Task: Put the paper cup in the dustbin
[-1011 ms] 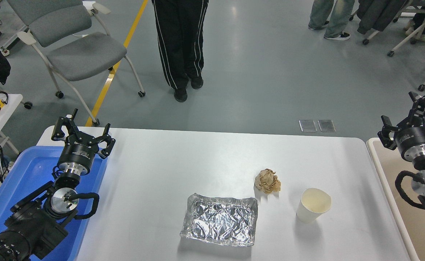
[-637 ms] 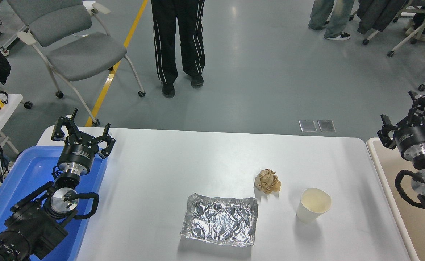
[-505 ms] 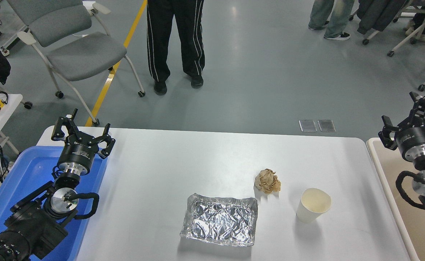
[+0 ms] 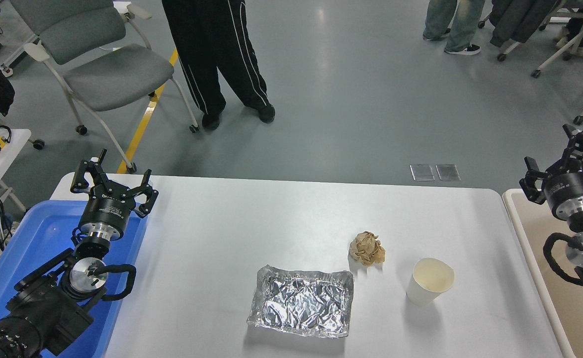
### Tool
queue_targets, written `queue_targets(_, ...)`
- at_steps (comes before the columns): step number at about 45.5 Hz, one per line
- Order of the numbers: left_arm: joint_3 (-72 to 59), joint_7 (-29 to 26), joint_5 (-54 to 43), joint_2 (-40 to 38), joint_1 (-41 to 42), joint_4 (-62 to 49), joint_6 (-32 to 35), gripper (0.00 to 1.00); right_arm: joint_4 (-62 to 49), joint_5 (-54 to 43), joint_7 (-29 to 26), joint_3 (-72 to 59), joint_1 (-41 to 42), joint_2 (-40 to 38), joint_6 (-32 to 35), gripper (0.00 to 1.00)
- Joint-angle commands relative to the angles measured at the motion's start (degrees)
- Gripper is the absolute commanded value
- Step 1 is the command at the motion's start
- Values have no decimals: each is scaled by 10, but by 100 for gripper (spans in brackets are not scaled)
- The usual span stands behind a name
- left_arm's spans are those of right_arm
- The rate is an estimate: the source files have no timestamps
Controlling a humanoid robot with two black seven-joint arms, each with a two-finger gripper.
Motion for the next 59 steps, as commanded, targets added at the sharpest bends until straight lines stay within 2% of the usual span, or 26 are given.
queue_targets(1,0,0,0,0,0,0,0,100,-2,0,0,0,3,1,-1,99)
queue_targets(51,0,0,0,0,0,0,0,100,-9,3,-1,-26,13,-4,-1,99)
queue_targets(59,0,0,0,0,0,0,0,100,-9,1,-1,-43,25,-27,0,99)
